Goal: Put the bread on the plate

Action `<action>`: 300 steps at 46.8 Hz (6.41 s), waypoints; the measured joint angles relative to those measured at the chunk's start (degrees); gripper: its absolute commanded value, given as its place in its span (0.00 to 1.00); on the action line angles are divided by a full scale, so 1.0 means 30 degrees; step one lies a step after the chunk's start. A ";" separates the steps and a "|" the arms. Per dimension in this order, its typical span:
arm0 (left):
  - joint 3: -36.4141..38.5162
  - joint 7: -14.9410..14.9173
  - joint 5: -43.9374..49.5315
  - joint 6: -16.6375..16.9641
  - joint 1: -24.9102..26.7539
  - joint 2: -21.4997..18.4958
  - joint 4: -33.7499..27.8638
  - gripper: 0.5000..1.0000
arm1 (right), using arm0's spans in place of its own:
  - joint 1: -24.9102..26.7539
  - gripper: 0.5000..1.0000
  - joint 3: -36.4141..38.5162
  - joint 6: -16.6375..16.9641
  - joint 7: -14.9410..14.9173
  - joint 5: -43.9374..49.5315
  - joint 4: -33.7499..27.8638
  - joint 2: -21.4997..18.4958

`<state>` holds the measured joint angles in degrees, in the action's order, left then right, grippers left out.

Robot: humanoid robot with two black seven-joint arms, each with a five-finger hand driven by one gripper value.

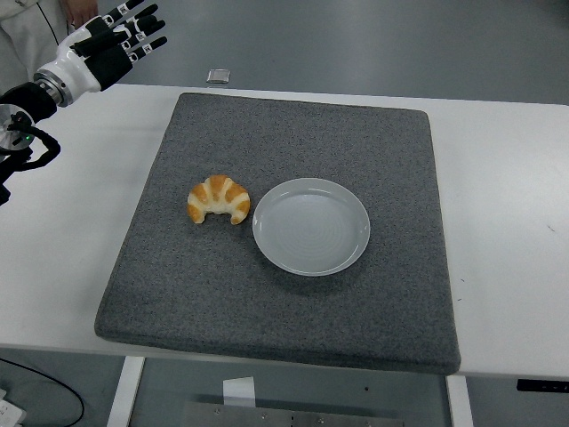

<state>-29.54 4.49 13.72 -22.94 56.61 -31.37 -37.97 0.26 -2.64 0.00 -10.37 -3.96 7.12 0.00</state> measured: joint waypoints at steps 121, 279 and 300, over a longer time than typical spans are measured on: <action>0.6045 0.0115 -2.4242 0.3420 0.4395 -0.7473 -1.4609 0.99 | 0.0000 0.86 0.0000 0.0000 0.0000 0.0004 0.0000 0.0000; 0.8139 -0.0059 -3.1642 0.9285 0.1200 -0.2858 -1.1868 0.00 | 0.0003 0.86 0.0000 0.0000 0.0000 0.0003 0.0000 0.0000; 0.7316 -0.0056 -3.1274 0.8346 0.4094 -0.4984 -1.3654 0.00 | 0.0001 0.86 0.0000 0.0000 0.0000 0.0003 0.0000 0.0000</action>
<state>-7.59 4.32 -80.10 2.10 68.89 -46.33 -78.94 0.26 -2.64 0.00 -10.37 -3.95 7.12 0.00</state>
